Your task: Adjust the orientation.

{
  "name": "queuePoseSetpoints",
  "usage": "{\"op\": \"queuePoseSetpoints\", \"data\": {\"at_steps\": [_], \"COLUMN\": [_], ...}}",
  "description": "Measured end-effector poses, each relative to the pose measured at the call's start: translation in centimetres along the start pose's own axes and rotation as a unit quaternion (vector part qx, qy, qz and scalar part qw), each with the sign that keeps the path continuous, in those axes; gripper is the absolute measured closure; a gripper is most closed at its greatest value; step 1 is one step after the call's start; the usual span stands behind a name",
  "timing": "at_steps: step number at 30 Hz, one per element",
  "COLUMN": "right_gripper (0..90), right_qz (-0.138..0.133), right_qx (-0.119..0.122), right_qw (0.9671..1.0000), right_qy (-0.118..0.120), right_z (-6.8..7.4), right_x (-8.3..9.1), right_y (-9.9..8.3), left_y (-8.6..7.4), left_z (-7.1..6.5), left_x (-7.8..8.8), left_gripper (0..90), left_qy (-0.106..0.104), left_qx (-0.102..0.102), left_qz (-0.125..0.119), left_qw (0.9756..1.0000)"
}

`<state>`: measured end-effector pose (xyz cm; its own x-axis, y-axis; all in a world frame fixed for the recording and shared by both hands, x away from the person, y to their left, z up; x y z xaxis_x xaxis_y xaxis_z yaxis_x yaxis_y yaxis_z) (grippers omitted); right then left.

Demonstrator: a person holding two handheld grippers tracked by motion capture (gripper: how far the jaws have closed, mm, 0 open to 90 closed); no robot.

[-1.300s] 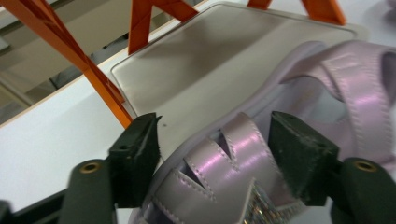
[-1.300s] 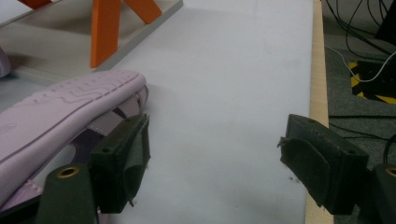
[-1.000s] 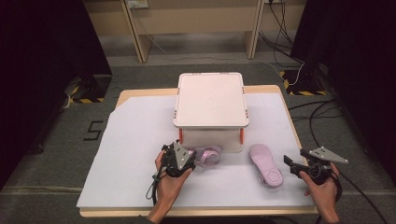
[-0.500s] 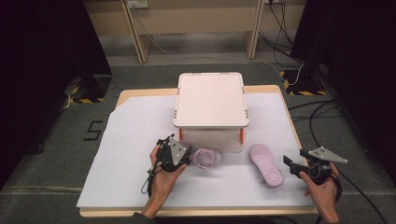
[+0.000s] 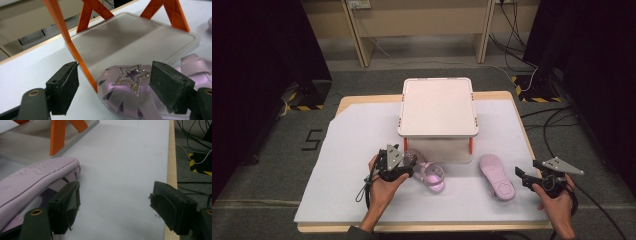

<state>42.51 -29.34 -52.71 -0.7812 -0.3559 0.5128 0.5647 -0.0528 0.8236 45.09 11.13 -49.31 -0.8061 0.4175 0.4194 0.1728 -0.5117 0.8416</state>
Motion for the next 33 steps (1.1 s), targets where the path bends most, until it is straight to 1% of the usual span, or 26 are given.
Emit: {"op": "queuePoseSetpoints", "data": {"at_steps": [1,2,3,6,7,8,10,13,14,15,16,17,18,19,20,21,22,23,24,25,26,27,28,29,30,33], "right_gripper": [23.9,23.9,23.9,23.9,23.9,24.0,24.0,24.0,24.0,24.0,24.0,24.0,23.9,23.9,24.0,24.0,24.0,24.0,24.0,24.0,24.0,24.0,24.0,24.0,24.0,24.0], "right_qz": [0.0,0.0,0.0,-0.003,-0.003,-0.005,-0.005,-0.002,-0.001,-0.001,-0.002,-0.001,-0.001,-0.001,0.0,-0.002,-0.002,-0.001,-0.001,-0.001,0.0,0.0,0.0,-0.001,-0.001,0.001], "right_qx": [0.0,0.001,0.001,-0.002,-0.002,-0.001,-0.003,0.002,0.002,0.002,0.001,0.002,0.001,0.001,0.001,0.002,0.002,0.001,0.001,0.001,0.002,0.002,0.001,0.0,0.0,0.001], "right_qw": [1.0,1.0,1.0,1.0,1.0,1.0,1.0,1.0,1.0,1.0,1.0,1.0,1.0,1.0,1.0,1.0,1.0,1.0,1.0,1.0,1.0,1.0,1.0,1.0,1.0,1.0], "right_qy": [0.0,-0.001,-0.001,-0.002,-0.002,-0.001,0.0,-0.001,0.0,0.0,-0.001,-0.001,-0.001,-0.001,0.0,0.0,0.0,0.0,0.001,0.001,0.0,0.0,0.0,0.0,-0.001,-0.001], "right_z": [0.0,0.0,0.0,0.0,0.0,0.0,0.0,0.1,0.1,0.1,0.1,0.1,0.0,0.0,0.1,0.1,0.1,0.1,0.1,0.1,0.1,0.1,0.1,0.1,0.1,0.1], "right_x": [0.0,0.0,0.0,0.1,0.1,0.1,0.2,0.1,0.1,0.1,0.1,0.0,0.0,0.0,0.1,0.1,0.1,0.1,0.1,0.1,0.0,0.0,0.0,0.1,0.1,0.0], "right_y": [0.0,0.0,0.0,0.1,0.1,0.2,0.2,0.1,0.0,0.0,0.1,0.1,0.0,0.0,0.0,0.1,0.1,0.0,0.0,0.0,0.0,0.0,0.0,0.0,0.0,-0.1], "left_y": [0.1,0.1,0.1,0.2,0.2,0.3,0.5,1.1,1.4,1.4,1.2,1.0,0.6,0.6,0.2,0.0,0.0,-0.5,-0.6,-0.6,-1.0,-1.0,-1.3,-1.8,-2.0,-2.3], "left_z": [0.0,-0.4,-0.4,-2.0,-2.0,-2.5,-3.5,-5.3,-6.3,-6.3,-6.9,-7.2,-7.4,-7.4,-7.5,-7.3,-7.3,-6.7,-6.2,-6.2,-5.4,-5.4,-4.7,-4.2,-4.0,-3.7], "left_x": [0.1,0.2,0.2,0.9,0.9,1.2,1.6,1.5,1.4,1.4,1.1,0.8,0.5,0.5,0.2,0.2,0.2,0.7,0.9,0.9,1.6,1.6,2.0,2.5,2.8,3.2], "left_gripper": [22.6,22.6,22.6,22.3,22.0,22.0,22.2,21.0,22.8,22.6,23.1,23.8,25.4,28.6,31.9,32.9,33.1,33.3,32.0,30.9,30.6,30.9,30.9,29.9,30.0,29.5], "left_qy": [-0.002,-0.009,-0.009,-0.031,-0.031,-0.033,-0.034,-0.054,-0.058,-0.058,-0.049,-0.046,-0.051,-0.051,-0.058,-0.057,-0.057,-0.05,-0.044,-0.044,-0.044,-0.044,-0.036,-0.041,-0.046,-0.045], "left_qx": [0.006,0.01,0.01,0.023,0.023,0.028,0.021,0.029,0.009,0.009,-0.026,-0.033,-0.035,-0.035,-0.041,-0.043,-0.043,-0.044,-0.042,-0.042,-0.035,-0.035,-0.038,-0.027,-0.021,-0.023], "left_qz": [-0.004,-0.005,-0.005,-0.004,-0.004,-0.006,-0.007,-0.016,-0.006,-0.006,0.014,0.02,0.029,0.029,0.034,0.038,0.038,0.049,0.047,0.047,0.049,0.049,0.051,0.053,0.055,0.059], "left_qw": [1.0,0.9999,0.9999,0.9992,0.9992,0.999,0.9992,0.998,0.9983,0.9983,0.9984,0.9982,0.9977,0.9977,0.9969,0.9967,0.9967,0.9966,0.9971,0.9971,0.9972,0.9972,0.9973,0.9974,0.9972,0.997]}}
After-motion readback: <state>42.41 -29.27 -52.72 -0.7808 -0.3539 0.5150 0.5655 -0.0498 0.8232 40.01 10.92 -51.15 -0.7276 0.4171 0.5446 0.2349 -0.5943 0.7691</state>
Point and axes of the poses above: each handheld gripper's, and its own axes: x roughly backward along the jaws, y roughly out of its top, z roughly to its left, the point moved 10 cm from there along -x, roughly forward along the jaws, and after that the axes turned 12 degrees about -x, right-handed, at the moved point
